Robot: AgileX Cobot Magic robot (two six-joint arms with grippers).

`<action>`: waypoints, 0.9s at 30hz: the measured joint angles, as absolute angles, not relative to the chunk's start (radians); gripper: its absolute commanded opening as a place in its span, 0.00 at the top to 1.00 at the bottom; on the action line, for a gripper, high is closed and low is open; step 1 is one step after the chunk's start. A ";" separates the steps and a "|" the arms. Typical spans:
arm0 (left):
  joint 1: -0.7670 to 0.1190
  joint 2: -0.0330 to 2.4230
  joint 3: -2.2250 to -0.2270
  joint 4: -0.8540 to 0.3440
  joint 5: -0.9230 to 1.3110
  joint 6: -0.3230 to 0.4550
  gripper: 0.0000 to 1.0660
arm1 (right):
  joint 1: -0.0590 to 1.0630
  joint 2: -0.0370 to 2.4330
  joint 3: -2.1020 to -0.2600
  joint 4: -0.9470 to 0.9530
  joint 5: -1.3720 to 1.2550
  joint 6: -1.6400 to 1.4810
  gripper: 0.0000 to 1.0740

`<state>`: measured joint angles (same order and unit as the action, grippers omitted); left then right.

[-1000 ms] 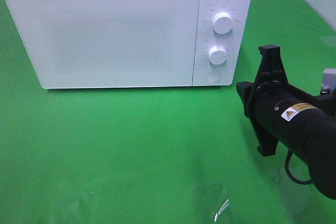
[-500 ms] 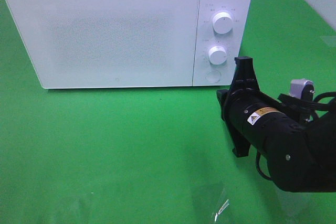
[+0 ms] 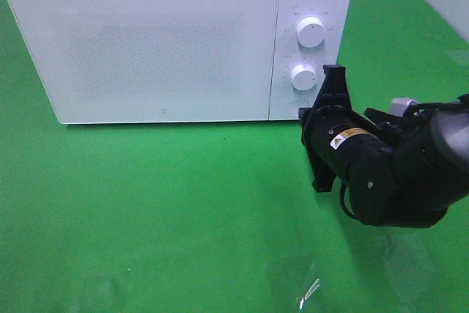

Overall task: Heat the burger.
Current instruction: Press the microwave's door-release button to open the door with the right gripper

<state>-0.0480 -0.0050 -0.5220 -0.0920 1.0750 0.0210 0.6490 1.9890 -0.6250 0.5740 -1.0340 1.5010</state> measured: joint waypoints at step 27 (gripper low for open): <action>-0.048 -0.005 -0.522 -0.092 1.075 0.021 0.06 | 0.552 2.154 -0.800 0.502 -1.038 1.501 1.00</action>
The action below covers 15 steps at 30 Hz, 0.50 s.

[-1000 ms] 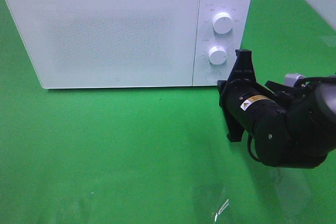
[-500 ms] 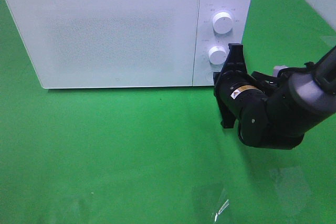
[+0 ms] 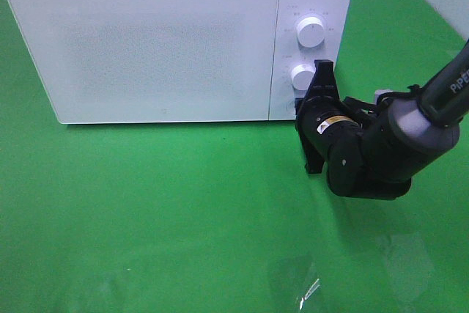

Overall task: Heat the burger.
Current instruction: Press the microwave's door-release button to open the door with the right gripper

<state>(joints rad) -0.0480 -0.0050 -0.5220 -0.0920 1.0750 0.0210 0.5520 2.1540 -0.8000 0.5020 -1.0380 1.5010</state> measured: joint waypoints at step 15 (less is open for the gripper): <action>-0.048 -0.005 -0.522 -0.092 1.075 0.021 0.06 | 0.539 2.191 -0.831 0.498 -1.012 1.499 1.00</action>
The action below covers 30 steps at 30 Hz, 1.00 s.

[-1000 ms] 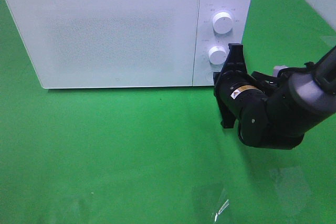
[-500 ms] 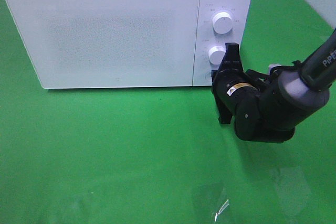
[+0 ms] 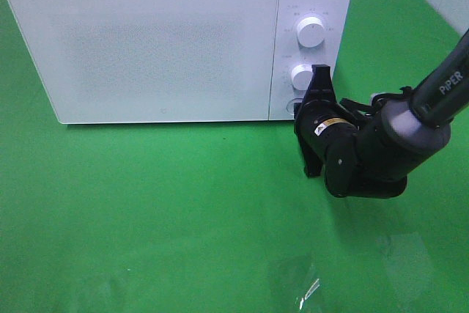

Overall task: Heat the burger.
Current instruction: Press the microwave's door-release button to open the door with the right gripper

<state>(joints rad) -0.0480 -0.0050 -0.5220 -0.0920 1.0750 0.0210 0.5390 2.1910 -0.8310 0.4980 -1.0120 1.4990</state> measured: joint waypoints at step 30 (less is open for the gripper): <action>-0.048 -0.005 -0.522 -0.092 1.075 0.021 0.06 | 0.565 2.238 -0.934 0.631 -1.007 1.370 1.00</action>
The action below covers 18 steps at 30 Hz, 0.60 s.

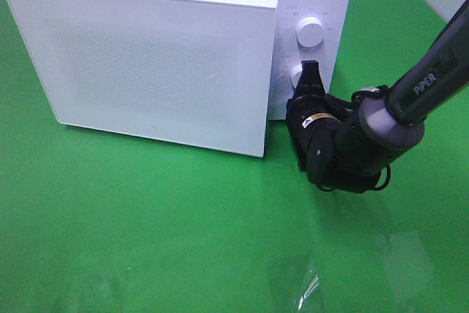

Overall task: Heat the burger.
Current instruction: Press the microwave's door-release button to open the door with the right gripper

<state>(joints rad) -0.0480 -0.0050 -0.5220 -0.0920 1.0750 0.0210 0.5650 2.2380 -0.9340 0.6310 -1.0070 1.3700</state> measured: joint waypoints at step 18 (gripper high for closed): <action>-0.048 -0.005 -0.522 -0.092 1.075 0.021 0.06 | 0.540 2.179 -0.856 0.510 -0.996 1.378 1.00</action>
